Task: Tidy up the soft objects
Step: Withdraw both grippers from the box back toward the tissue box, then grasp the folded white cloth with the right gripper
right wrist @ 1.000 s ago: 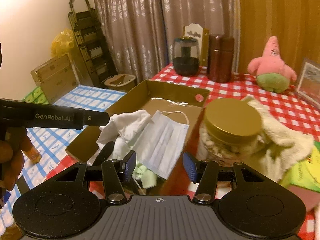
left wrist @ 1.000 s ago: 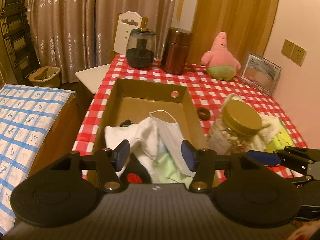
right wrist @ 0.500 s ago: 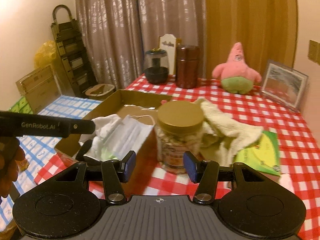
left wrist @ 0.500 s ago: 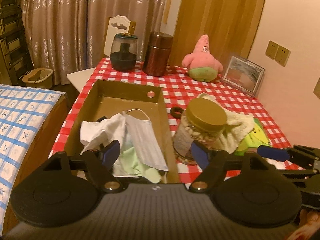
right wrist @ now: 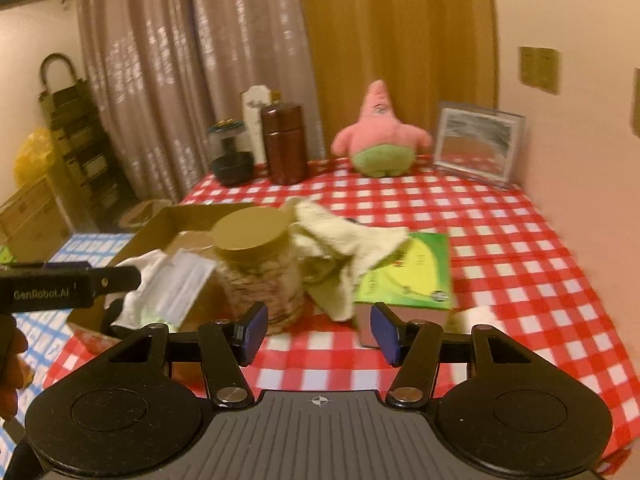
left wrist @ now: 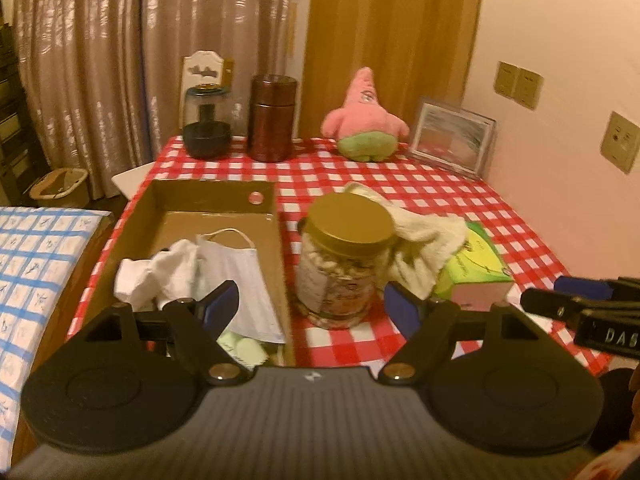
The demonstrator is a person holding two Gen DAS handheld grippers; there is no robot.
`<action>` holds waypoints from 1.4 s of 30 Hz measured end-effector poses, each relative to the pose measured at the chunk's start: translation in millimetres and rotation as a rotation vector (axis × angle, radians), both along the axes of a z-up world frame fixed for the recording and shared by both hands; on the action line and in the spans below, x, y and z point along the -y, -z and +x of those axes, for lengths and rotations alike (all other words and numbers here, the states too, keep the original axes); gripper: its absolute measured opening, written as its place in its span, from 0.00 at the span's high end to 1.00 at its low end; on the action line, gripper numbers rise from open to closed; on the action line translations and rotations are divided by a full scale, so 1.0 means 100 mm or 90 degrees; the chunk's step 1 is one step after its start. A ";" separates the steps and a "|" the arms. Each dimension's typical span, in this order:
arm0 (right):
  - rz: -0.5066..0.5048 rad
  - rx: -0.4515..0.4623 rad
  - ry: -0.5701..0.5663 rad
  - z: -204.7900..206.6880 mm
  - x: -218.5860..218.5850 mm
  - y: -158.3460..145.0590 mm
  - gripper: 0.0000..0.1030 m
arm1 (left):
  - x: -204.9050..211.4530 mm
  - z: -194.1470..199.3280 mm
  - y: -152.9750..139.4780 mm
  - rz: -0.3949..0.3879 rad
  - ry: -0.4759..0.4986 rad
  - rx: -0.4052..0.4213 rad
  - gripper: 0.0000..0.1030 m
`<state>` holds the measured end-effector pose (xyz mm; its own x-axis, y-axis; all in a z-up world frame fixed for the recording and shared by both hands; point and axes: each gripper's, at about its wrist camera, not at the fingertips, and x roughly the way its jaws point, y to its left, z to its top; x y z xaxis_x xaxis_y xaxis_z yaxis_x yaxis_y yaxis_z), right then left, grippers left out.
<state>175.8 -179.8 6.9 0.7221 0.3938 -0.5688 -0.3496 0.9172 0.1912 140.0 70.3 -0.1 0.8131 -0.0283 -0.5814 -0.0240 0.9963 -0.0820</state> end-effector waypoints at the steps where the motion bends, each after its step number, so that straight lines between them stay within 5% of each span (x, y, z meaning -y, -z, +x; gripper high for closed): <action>1: 0.001 0.001 0.006 0.00 0.05 0.00 0.44 | 0.05 0.01 0.01 0.001 0.008 -0.001 0.25; 24: -0.027 -0.040 0.115 0.24 1.16 0.06 0.43 | 0.86 0.44 0.17 -0.001 0.128 -0.018 0.25; 42: -0.096 -0.099 0.053 0.72 1.28 0.80 0.43 | 1.14 0.98 0.53 0.011 0.168 -0.047 0.25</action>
<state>247.9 -307.9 -72.9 0.6475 0.2390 -0.7236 -0.2487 0.9638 0.0959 238.2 -43.5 -53.0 0.7340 -0.2226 -0.6416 0.2311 0.9702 -0.0721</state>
